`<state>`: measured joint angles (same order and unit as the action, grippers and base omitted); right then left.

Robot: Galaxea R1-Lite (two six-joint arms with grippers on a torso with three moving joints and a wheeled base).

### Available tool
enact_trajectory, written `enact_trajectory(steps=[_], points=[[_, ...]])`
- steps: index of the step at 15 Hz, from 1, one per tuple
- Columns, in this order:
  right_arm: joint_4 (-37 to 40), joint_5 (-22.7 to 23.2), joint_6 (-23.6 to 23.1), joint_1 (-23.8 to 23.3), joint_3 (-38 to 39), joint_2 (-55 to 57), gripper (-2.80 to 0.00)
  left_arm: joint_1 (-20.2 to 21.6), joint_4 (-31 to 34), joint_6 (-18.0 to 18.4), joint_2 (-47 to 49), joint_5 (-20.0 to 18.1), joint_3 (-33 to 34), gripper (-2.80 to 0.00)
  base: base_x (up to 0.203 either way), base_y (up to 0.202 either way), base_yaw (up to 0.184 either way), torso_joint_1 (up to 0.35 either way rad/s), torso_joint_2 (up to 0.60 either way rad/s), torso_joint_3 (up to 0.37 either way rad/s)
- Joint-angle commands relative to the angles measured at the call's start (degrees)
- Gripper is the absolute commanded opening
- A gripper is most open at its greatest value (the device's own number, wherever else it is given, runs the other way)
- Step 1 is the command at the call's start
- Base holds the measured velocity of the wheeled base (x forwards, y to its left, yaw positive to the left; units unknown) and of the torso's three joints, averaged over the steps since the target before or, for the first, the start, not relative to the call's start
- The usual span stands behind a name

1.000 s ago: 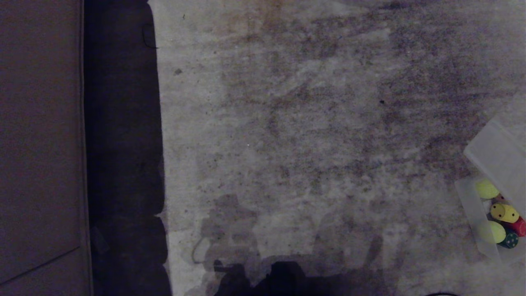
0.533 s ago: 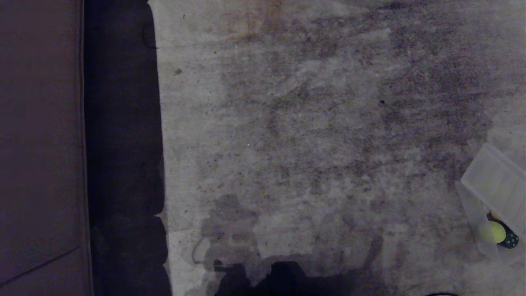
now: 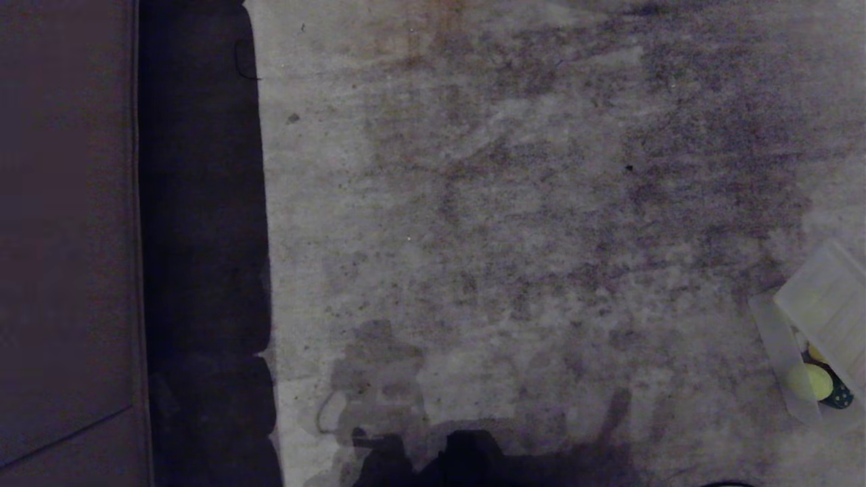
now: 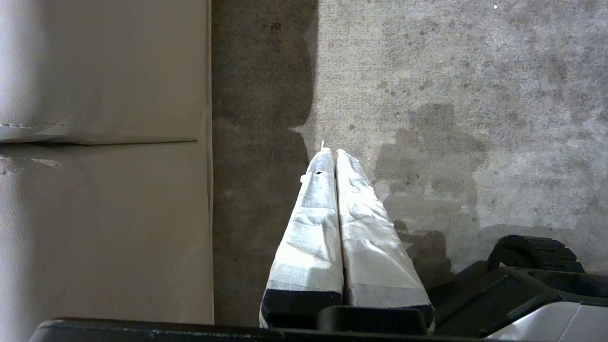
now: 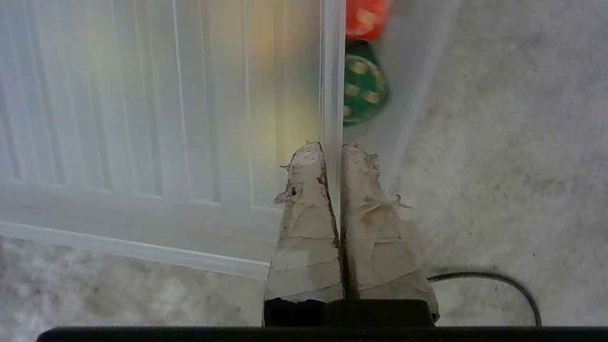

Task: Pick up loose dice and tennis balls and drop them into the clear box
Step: Close the lid

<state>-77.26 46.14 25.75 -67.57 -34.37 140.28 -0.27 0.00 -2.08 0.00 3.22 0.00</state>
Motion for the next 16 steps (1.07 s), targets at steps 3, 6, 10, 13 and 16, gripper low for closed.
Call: enact_trajectory(steps=[3,6,10,13,16], points=[[-1.04,0.35,3.11,-0.54,-0.43,4.00,-2.80,0.00,0.00,-0.02,0.09,0.03,0.09,-2.80,0.000,0.000,0.000,0.000,0.00,0.000],[-1.19,0.27,6.40,-0.54,-1.56,6.13,-2.80,0.00,0.00,-0.02,0.09,0.04,0.09,-2.80,0.000,0.000,0.000,0.000,0.00,0.000],[-1.32,0.26,6.68,-0.41,-2.64,7.84,-2.80,0.00,0.00,-0.02,0.09,0.04,0.09,-2.80,0.000,0.000,0.000,0.000,0.00,0.000],[-1.32,0.27,6.68,-0.21,-4.31,9.01,-2.80,0.00,0.00,-0.09,0.09,0.04,0.09,-2.80,0.000,0.000,0.000,0.000,0.00,0.000],[-1.32,0.07,6.59,-0.11,-6.38,10.76,-2.80,0.00,0.00,-0.02,0.09,0.04,0.09,-2.80,0.000,0.000,0.000,0.000,0.00,0.000]])
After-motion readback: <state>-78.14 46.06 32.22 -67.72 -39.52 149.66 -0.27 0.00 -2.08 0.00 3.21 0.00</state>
